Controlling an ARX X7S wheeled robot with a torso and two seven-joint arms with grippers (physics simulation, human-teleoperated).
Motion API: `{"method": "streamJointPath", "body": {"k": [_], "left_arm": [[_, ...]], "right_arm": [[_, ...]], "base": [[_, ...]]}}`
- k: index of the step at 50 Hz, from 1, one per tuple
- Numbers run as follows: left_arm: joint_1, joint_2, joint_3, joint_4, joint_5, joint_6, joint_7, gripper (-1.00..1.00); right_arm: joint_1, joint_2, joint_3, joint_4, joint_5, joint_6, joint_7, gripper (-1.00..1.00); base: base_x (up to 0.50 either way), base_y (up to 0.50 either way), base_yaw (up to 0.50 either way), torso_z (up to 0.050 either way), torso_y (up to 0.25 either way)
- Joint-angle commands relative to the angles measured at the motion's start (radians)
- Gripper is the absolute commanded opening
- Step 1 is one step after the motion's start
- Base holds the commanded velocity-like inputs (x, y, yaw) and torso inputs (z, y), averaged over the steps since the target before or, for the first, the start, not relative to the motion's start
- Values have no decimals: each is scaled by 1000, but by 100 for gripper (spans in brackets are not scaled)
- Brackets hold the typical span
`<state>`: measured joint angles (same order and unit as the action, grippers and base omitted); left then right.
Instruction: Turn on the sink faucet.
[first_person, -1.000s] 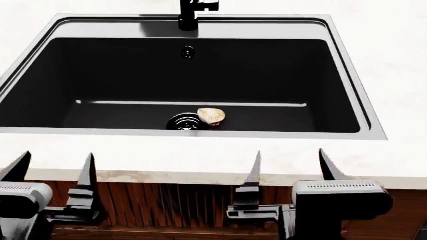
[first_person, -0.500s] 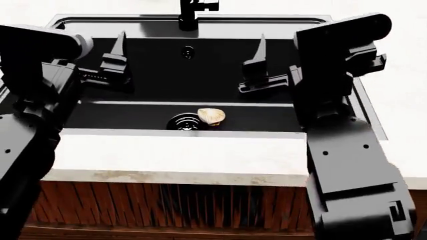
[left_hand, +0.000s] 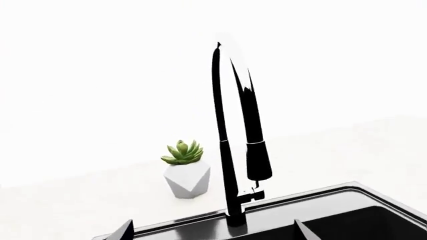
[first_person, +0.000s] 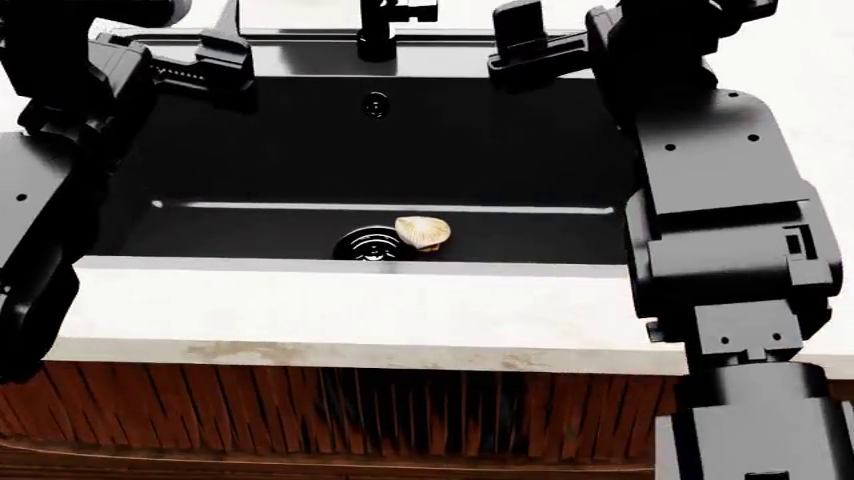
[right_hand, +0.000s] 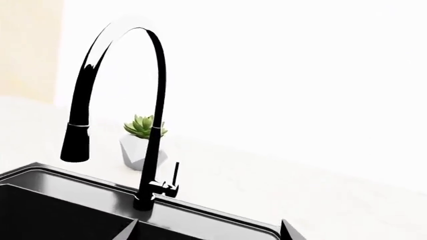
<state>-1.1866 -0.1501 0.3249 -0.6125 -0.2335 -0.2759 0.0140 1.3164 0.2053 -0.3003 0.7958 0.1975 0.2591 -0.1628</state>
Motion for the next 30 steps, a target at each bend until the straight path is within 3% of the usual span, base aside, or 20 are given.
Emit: {"method": "streamJointPath", "body": {"k": [1, 19, 30], "left_arm": [[-41, -8, 13, -60, 15, 18, 2, 100], [-38, -6, 23, -103, 11, 43, 11, 100], [-38, -9, 23, -137, 8, 61, 12, 100]], "right_arm": [[61, -10, 5, 78, 11, -34, -27, 100], [71, -50, 5, 174, 24, -117, -46, 100], [75, -54, -8, 198, 19, -119, -53, 100]], "base": [[0, 0, 0, 0, 0], [0, 0, 0, 0, 0], [0, 0, 0, 0, -172]]}}
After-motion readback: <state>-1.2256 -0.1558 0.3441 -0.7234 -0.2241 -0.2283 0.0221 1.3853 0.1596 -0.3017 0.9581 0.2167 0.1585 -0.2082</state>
